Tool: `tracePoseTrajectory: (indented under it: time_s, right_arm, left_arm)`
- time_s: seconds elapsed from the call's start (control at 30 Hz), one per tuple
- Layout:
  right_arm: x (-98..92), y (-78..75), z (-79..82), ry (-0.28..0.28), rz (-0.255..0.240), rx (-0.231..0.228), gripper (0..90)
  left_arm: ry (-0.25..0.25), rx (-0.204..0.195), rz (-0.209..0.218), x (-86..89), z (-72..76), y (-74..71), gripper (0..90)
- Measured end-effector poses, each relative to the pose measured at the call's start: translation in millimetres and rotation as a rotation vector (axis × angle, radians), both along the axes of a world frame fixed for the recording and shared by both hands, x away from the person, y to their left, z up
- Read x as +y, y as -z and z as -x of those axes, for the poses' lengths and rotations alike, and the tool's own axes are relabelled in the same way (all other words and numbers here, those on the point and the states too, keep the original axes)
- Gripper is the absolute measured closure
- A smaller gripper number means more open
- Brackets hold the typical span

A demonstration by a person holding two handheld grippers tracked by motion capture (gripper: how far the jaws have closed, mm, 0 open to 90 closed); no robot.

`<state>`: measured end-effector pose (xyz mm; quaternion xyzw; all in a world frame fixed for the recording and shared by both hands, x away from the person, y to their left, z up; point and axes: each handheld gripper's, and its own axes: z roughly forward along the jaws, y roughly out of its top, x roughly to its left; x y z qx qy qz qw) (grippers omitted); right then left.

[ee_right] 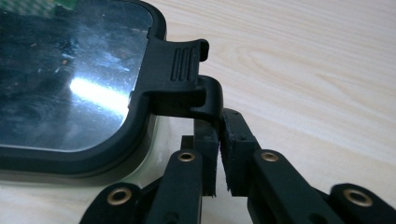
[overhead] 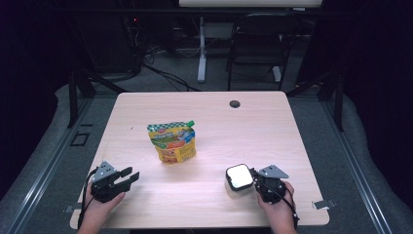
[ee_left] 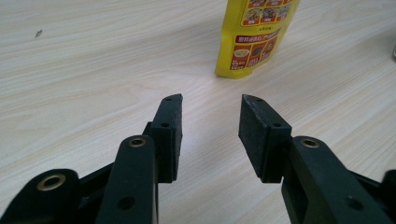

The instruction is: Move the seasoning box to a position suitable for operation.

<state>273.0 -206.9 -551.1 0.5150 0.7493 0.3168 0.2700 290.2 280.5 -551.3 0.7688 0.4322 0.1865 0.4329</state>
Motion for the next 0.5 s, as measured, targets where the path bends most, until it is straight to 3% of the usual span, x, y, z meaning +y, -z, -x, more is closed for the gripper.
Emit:
tracePoseTrajectory:
  time_s: [0.1, 0.5]
  right_arm:
    - [2.2, -0.7, 6.1, -0.007, -0.026, 0.006, 82.6]
    - [19.3, -5.7, 29.6, -0.133, 0.022, -0.007, 80.5]
  left_arm:
    - [0.008, 0.002, -0.001, -1.9, -1.5, -0.5, 59.9]
    - [0.025, 0.002, -0.008, -9.7, -4.5, -0.2, 59.9]
